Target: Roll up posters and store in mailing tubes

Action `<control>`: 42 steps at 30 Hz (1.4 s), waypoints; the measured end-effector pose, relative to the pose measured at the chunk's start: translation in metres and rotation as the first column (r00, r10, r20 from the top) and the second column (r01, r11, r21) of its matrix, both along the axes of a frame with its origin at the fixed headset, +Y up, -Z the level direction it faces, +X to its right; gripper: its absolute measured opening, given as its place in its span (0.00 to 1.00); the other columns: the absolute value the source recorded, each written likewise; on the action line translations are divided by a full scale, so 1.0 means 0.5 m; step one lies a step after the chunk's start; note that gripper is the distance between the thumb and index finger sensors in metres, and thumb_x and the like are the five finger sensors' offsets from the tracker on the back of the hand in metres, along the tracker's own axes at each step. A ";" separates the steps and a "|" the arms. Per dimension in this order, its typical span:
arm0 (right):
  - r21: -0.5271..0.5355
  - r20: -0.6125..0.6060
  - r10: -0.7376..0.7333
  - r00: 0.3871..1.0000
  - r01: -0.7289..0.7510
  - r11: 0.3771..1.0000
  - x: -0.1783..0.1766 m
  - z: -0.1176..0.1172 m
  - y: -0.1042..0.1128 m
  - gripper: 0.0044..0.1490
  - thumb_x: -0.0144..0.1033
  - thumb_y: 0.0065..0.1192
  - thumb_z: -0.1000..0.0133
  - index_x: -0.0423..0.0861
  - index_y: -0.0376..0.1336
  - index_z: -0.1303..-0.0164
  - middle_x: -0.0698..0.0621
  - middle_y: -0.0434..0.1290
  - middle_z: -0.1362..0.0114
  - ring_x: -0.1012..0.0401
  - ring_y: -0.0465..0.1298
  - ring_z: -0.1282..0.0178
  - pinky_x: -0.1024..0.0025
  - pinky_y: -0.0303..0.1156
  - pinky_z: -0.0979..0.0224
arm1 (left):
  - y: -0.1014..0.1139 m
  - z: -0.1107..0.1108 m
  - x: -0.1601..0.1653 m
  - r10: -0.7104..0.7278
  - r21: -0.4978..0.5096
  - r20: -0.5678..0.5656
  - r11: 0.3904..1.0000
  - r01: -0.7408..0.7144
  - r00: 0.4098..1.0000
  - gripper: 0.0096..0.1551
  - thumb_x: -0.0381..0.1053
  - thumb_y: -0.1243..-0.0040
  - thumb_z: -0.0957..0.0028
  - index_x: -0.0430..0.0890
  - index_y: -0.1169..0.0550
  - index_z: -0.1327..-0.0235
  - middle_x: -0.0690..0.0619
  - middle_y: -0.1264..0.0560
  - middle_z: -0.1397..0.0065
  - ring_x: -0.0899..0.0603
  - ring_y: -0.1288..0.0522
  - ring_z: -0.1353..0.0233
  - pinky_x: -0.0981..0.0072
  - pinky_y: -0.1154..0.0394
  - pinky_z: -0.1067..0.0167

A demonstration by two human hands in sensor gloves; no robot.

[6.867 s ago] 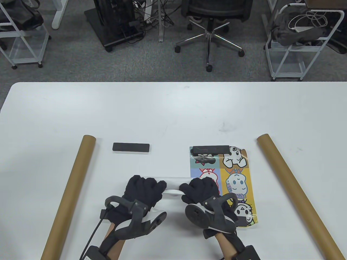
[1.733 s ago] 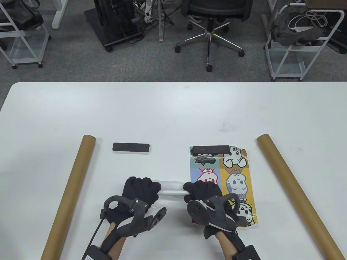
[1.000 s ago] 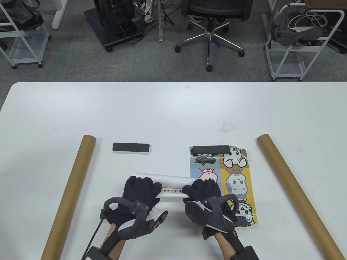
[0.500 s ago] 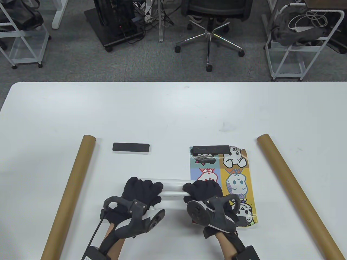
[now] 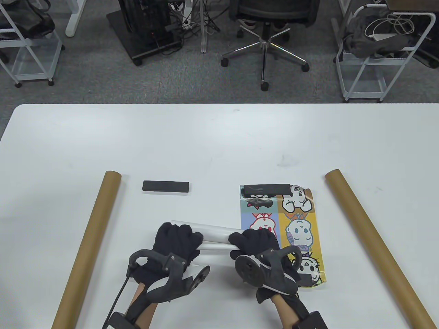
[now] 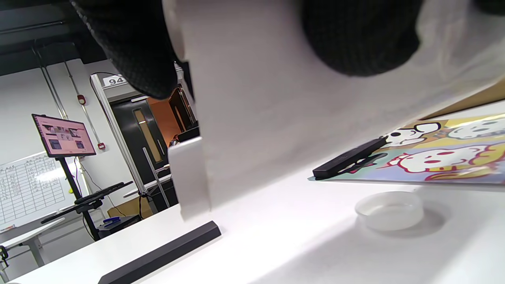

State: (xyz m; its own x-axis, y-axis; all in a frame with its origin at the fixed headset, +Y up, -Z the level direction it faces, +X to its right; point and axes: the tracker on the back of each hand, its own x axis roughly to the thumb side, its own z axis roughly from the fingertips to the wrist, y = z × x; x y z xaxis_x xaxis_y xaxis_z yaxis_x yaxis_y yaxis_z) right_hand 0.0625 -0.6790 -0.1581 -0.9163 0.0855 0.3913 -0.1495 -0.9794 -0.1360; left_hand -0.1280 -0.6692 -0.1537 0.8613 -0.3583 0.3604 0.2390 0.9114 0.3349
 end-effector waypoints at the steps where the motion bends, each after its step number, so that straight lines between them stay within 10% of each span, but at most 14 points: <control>1: -0.001 0.001 -0.011 1.000 0.011 1.000 0.002 -0.001 0.000 0.34 0.46 0.59 0.53 0.48 0.66 0.36 0.53 0.78 0.45 0.54 0.81 0.51 0.42 0.72 0.29 | 0.000 -0.001 0.000 0.010 -0.004 0.000 1.000 -0.010 1.000 0.26 0.61 0.42 0.54 0.63 0.21 0.40 0.62 0.20 0.38 0.53 0.16 0.43 0.49 0.23 0.27; 10: -0.043 0.012 -0.006 1.000 0.006 0.999 0.002 -0.003 -0.004 0.34 0.42 0.49 0.47 0.45 0.61 0.30 0.48 0.74 0.40 0.50 0.77 0.49 0.36 0.67 0.28 | -0.003 -0.004 0.002 0.034 -0.038 0.010 0.999 -0.034 0.999 0.28 0.58 0.50 0.50 0.60 0.26 0.33 0.63 0.20 0.39 0.53 0.17 0.44 0.49 0.24 0.26; 18: -0.057 -0.015 0.035 0.999 -0.036 0.998 -0.002 -0.007 -0.009 0.30 0.48 0.60 0.52 0.52 0.66 0.40 0.54 0.76 0.49 0.55 0.78 0.56 0.41 0.71 0.29 | -0.005 -0.001 0.006 -0.015 -0.022 0.006 1.000 0.015 1.000 0.19 0.65 0.41 0.56 0.63 0.22 0.53 0.66 0.19 0.49 0.54 0.17 0.50 0.50 0.23 0.27; 25: -0.016 0.017 0.069 0.997 -0.069 0.998 0.002 -0.003 -0.008 0.28 0.44 0.58 0.49 0.51 0.66 0.38 0.47 0.71 0.38 0.50 0.76 0.47 0.36 0.67 0.27 | -0.007 0.001 0.013 -0.028 0.005 -0.007 1.000 0.028 1.000 0.24 0.63 0.45 0.53 0.65 0.23 0.43 0.61 0.24 0.35 0.51 0.19 0.41 0.47 0.26 0.26; 35: -0.040 0.003 0.020 1.000 -0.020 0.999 0.003 -0.005 -0.013 0.36 0.46 0.60 0.51 0.46 0.61 0.31 0.51 0.75 0.42 0.53 0.79 0.50 0.40 0.71 0.28 | -0.006 -0.007 -0.003 0.048 -0.070 -0.004 0.996 -0.048 0.999 0.36 0.63 0.41 0.56 0.60 0.28 0.29 0.64 0.19 0.42 0.55 0.16 0.46 0.51 0.22 0.28; 42: -0.049 0.002 0.017 1.000 -0.017 0.999 0.007 -0.007 -0.016 0.32 0.44 0.57 0.50 0.48 0.65 0.35 0.52 0.78 0.41 0.53 0.81 0.49 0.41 0.72 0.29 | -0.009 -0.007 0.000 0.038 -0.074 -0.001 0.997 -0.038 0.999 0.29 0.62 0.45 0.53 0.61 0.25 0.36 0.64 0.18 0.40 0.54 0.15 0.44 0.51 0.23 0.27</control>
State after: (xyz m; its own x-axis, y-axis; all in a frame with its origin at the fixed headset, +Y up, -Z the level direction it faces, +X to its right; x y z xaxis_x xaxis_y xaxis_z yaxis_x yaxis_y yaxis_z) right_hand 0.0660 -0.6868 -0.1618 -0.9188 0.0889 0.3847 -0.1326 -0.9872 -0.0886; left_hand -0.1278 -0.6735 -0.1573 0.8738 -0.2973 0.3849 0.2033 0.9422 0.2663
